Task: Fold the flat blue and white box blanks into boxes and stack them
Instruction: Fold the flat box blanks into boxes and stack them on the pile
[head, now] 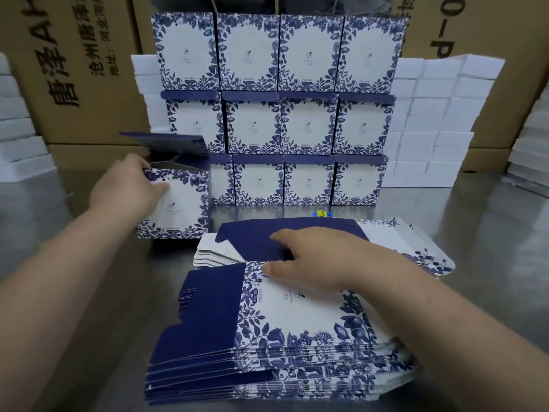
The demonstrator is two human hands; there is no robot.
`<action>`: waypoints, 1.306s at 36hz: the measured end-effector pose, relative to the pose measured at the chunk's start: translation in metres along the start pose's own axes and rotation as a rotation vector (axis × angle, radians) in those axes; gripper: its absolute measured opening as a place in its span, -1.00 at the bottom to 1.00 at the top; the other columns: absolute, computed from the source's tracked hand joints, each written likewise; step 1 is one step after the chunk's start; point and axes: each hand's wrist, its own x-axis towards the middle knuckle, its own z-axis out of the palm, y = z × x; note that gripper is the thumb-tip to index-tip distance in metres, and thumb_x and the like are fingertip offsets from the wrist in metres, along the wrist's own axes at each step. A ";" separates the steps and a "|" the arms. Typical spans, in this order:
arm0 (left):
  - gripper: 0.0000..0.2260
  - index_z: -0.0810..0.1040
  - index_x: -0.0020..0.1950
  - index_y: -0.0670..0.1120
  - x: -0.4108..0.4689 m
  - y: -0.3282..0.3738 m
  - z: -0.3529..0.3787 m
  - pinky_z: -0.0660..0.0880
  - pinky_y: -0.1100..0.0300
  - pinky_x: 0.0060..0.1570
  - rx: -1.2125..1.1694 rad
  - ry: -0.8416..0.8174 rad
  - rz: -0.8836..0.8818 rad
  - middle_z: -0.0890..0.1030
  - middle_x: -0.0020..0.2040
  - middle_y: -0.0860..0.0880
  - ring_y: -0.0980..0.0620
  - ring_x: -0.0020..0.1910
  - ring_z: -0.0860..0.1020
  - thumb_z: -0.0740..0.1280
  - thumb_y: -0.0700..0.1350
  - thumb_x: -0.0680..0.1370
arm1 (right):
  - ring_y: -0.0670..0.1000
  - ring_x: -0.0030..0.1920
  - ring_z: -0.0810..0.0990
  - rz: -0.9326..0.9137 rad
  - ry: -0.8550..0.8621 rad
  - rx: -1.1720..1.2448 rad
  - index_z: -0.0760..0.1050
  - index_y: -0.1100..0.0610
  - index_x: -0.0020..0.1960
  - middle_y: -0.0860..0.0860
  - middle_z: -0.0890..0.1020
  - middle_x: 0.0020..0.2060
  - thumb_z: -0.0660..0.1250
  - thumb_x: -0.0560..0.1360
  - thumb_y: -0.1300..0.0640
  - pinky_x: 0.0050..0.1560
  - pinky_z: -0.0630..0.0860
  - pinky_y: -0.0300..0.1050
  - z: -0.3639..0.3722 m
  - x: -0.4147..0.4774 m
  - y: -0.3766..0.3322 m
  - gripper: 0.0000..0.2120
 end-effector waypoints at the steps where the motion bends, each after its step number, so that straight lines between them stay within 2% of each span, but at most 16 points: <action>1: -0.58 0.40 0.23 -0.09 0.002 -0.001 0.003 0.39 0.05 -0.18 0.015 -0.006 0.003 0.50 0.12 -0.16 -0.14 -0.09 0.46 0.39 0.07 0.47 | 0.06 0.38 0.35 -0.001 -0.005 0.000 0.14 -0.04 0.49 -0.04 0.36 0.42 0.10 0.53 -0.29 0.18 0.33 -0.07 0.000 0.000 0.000 -0.38; 4: -0.58 0.40 0.24 -0.09 0.010 -0.004 0.012 0.39 0.06 -0.21 0.029 -0.029 0.004 0.49 0.10 -0.14 -0.14 -0.11 0.48 0.38 0.07 0.48 | 0.05 0.37 0.35 -0.005 -0.016 -0.005 0.15 -0.04 0.49 -0.05 0.37 0.41 0.10 0.53 -0.29 0.11 0.30 -0.09 -0.001 0.000 0.000 -0.39; 7: -0.56 0.39 0.26 -0.11 0.015 -0.008 0.018 0.39 0.06 -0.17 0.044 -0.042 -0.002 0.51 0.10 -0.16 -0.19 -0.01 0.50 0.38 0.08 0.48 | 0.05 0.36 0.36 -0.004 -0.027 -0.010 0.16 -0.04 0.48 -0.05 0.39 0.39 0.09 0.54 -0.29 0.02 0.24 -0.10 -0.001 0.000 0.001 -0.40; 13: -0.57 0.36 0.28 -0.13 0.019 -0.014 0.025 0.42 0.01 -0.06 0.020 -0.056 -0.017 0.53 0.10 -0.21 -0.22 0.05 0.50 0.36 0.01 0.50 | 0.04 0.32 0.39 0.000 -0.019 -0.011 0.18 -0.04 0.46 -0.06 0.42 0.35 0.09 0.53 -0.30 0.00 0.26 -0.11 -0.002 -0.001 0.000 -0.41; 16: -0.57 0.36 0.28 -0.13 0.018 -0.012 0.027 0.44 -0.01 -0.05 0.000 -0.058 -0.005 0.53 0.11 -0.21 -0.23 0.02 0.52 0.37 0.00 0.50 | 0.04 0.32 0.38 0.001 -0.026 -0.010 0.17 -0.05 0.47 -0.06 0.42 0.35 0.09 0.53 -0.30 0.01 0.26 -0.10 -0.003 -0.001 0.000 -0.41; 19: -0.56 0.36 0.30 -0.14 0.017 -0.005 0.030 0.43 -0.03 0.00 0.007 -0.055 0.017 0.52 0.16 -0.21 -0.24 0.10 0.49 0.37 0.00 0.50 | 0.04 0.32 0.39 -0.001 -0.028 -0.009 0.16 -0.05 0.48 -0.06 0.43 0.34 0.09 0.53 -0.29 0.00 0.26 -0.11 -0.003 -0.001 -0.001 -0.41; 25: -0.58 0.39 0.27 -0.14 0.012 0.010 0.041 0.39 0.02 -0.06 0.018 -0.035 0.073 0.50 0.17 -0.19 -0.23 0.12 0.48 0.37 0.01 0.49 | 0.05 0.32 0.39 -0.002 -0.033 -0.010 0.15 -0.05 0.48 -0.05 0.43 0.34 0.08 0.54 -0.29 0.02 0.27 -0.09 -0.002 -0.002 -0.002 -0.41; 33: -0.56 0.36 0.30 -0.15 0.018 0.012 0.051 0.36 0.02 -0.08 0.022 -0.028 0.088 0.48 0.20 -0.21 -0.24 0.13 0.48 0.36 -0.02 0.50 | 0.05 0.34 0.38 -0.008 -0.032 -0.009 0.14 -0.06 0.48 -0.05 0.42 0.35 0.09 0.54 -0.29 0.08 0.30 -0.08 -0.003 -0.003 -0.002 -0.41; 38: -0.55 0.34 0.32 -0.16 0.018 0.014 0.055 0.40 -0.02 0.00 0.021 -0.032 0.109 0.45 0.22 -0.22 -0.25 0.14 0.47 0.36 -0.04 0.51 | 0.05 0.33 0.38 -0.012 -0.032 -0.010 0.14 -0.06 0.49 -0.05 0.42 0.35 0.09 0.54 -0.28 0.10 0.31 -0.08 -0.005 -0.002 -0.003 -0.41; 44: -0.55 0.33 0.34 -0.15 0.020 0.015 0.058 0.36 0.01 -0.10 0.015 -0.019 0.105 0.43 0.23 -0.20 -0.24 0.10 0.49 0.35 -0.04 0.51 | 0.06 0.35 0.36 -0.010 -0.037 -0.020 0.12 -0.05 0.49 -0.04 0.41 0.36 0.09 0.54 -0.29 0.16 0.33 -0.04 -0.004 -0.002 -0.002 -0.40; 47: -0.56 0.33 0.33 -0.15 0.021 0.016 0.058 0.39 -0.03 -0.05 0.012 -0.019 0.096 0.41 0.26 -0.21 -0.26 0.11 0.48 0.35 -0.06 0.52 | 0.06 0.34 0.37 -0.011 -0.033 -0.026 0.13 -0.05 0.49 -0.04 0.41 0.36 0.09 0.54 -0.28 0.15 0.33 -0.04 -0.005 -0.002 -0.002 -0.41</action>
